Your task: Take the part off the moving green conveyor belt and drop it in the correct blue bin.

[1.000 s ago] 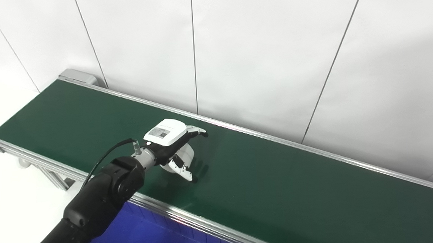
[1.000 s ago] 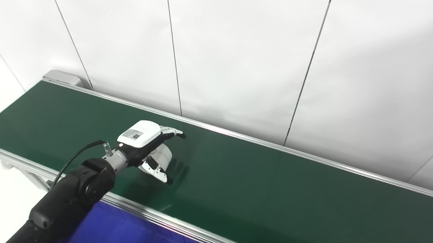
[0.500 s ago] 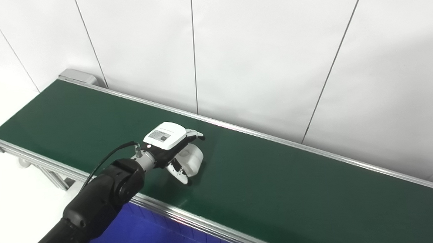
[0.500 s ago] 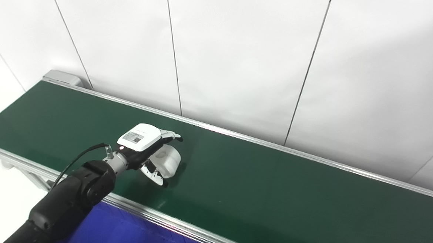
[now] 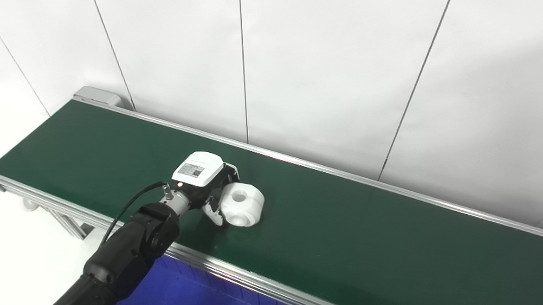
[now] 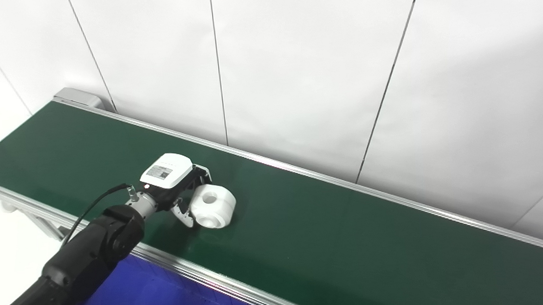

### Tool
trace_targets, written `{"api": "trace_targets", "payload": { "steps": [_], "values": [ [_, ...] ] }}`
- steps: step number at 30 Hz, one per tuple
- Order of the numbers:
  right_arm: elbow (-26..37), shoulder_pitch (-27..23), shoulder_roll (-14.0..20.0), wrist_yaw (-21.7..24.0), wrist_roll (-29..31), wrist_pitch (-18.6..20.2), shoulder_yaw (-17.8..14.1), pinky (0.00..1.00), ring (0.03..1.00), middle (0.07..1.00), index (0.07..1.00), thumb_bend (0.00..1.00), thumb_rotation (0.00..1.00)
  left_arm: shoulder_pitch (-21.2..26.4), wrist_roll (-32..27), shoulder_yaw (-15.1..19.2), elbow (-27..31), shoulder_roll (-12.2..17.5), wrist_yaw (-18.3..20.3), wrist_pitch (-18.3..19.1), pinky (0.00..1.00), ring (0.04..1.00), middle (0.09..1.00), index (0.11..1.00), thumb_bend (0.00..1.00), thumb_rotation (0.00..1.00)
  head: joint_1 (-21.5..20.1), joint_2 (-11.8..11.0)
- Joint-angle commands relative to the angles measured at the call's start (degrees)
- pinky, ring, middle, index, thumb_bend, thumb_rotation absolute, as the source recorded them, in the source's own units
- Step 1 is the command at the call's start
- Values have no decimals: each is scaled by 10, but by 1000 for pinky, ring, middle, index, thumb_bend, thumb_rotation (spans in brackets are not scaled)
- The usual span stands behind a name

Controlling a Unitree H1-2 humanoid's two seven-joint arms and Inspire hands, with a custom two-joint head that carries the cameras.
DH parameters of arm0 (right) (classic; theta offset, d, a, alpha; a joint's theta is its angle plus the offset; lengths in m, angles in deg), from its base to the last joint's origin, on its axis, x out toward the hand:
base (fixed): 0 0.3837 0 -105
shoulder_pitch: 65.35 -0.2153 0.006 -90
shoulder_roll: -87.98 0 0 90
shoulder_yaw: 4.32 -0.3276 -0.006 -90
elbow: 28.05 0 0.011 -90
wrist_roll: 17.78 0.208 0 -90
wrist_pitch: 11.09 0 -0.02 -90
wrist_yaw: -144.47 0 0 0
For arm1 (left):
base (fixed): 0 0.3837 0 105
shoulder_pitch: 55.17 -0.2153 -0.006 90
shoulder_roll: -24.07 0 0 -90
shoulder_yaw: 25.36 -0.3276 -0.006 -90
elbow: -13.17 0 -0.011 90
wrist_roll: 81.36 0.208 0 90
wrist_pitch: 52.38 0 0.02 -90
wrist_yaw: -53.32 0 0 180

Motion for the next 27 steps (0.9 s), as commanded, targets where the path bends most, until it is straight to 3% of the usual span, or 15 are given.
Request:
{"api": "trace_targets", "payload": {
  "steps": [1,2,6,13,17,22,25,27],
  "values": [
    [19,5,0,4,3,-4,-3,877,920,899,958,1000,968,10,-43,14,4,-14,-30,-19,369,426,485,486,520,0,1,0],
    [19,6,0,4,3,-4,-3,876,919,898,957,1000,970,6,-67,21,1,-28,-32,-21,330,399,469,496,520,0,0,0],
    [21,7,-2,2,4,-1,-4,869,914,896,956,1000,972,-9,-132,39,3,-71,-35,-20,378,434,471,497,522,0,-1,1],
    [27,10,-5,2,4,2,-4,862,914,898,960,1000,977,-24,-191,51,13,-107,-20,-8,393,455,485,490,522,0,-2,4],
    [29,12,-6,2,6,2,-4,861,915,897,961,995,978,-30,-201,54,28,-101,-18,-7,388,451,484,490,521,0,-1,10],
    [41,15,-7,-1,4,10,-5,844,900,889,956,1000,977,-54,-214,72,96,-81,-3,6,386,453,479,493,522,0,3,24],
    [61,22,-5,-2,3,19,-5,842,897,889,959,1000,982,-86,-243,92,172,-50,37,16,381,450,478,493,522,0,6,56],
    [73,25,-4,-1,3,27,-5,845,898,894,962,1000,985,-108,-264,98,221,-13,75,13,374,443,479,492,521,0,8,68]
  ]
}}
